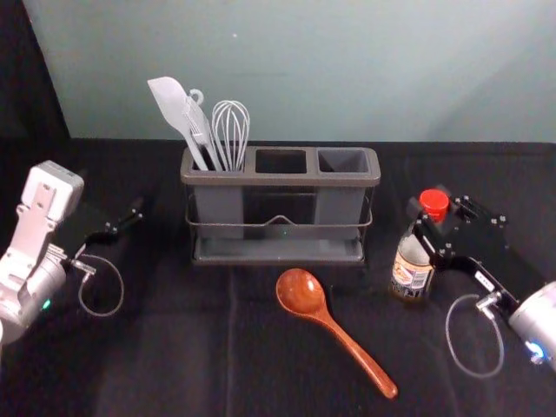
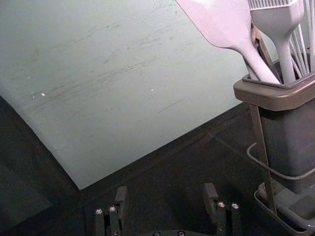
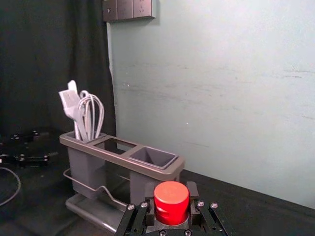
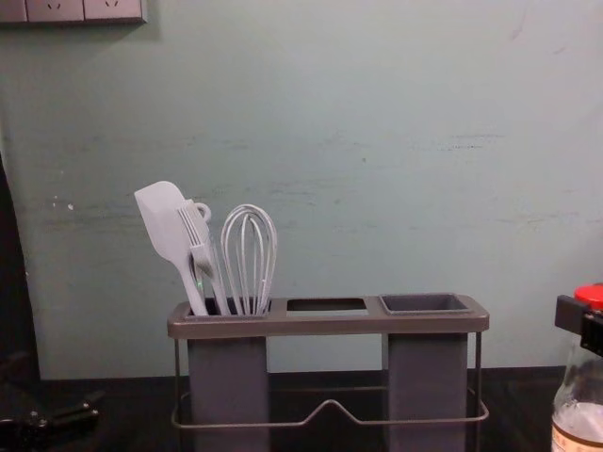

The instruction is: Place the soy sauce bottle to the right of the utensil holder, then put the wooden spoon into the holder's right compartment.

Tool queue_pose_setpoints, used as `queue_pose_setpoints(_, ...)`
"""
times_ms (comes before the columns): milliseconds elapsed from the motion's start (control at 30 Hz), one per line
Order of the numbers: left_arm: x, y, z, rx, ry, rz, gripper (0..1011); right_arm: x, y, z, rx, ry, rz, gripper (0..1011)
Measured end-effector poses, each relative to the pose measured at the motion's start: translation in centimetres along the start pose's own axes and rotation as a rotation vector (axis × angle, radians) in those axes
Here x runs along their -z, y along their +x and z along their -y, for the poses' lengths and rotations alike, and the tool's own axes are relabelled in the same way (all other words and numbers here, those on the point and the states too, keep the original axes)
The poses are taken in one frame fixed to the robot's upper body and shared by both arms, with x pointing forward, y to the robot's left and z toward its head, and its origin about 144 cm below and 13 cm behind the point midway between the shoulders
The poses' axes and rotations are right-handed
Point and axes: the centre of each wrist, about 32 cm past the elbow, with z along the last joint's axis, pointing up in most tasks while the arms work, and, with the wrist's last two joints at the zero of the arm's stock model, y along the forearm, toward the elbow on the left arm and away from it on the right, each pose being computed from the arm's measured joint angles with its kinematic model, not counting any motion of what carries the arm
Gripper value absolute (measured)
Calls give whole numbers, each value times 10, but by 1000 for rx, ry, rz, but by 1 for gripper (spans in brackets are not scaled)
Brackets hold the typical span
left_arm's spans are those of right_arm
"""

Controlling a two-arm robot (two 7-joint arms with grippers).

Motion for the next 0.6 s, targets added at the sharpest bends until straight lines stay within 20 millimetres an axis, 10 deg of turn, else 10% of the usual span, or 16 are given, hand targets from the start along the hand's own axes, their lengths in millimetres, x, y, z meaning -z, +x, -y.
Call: queue_pose_setpoints(600, 0, 0, 0, 0, 0, 0, 1000, 8, 49, -56, -25, -35, -22, 381)
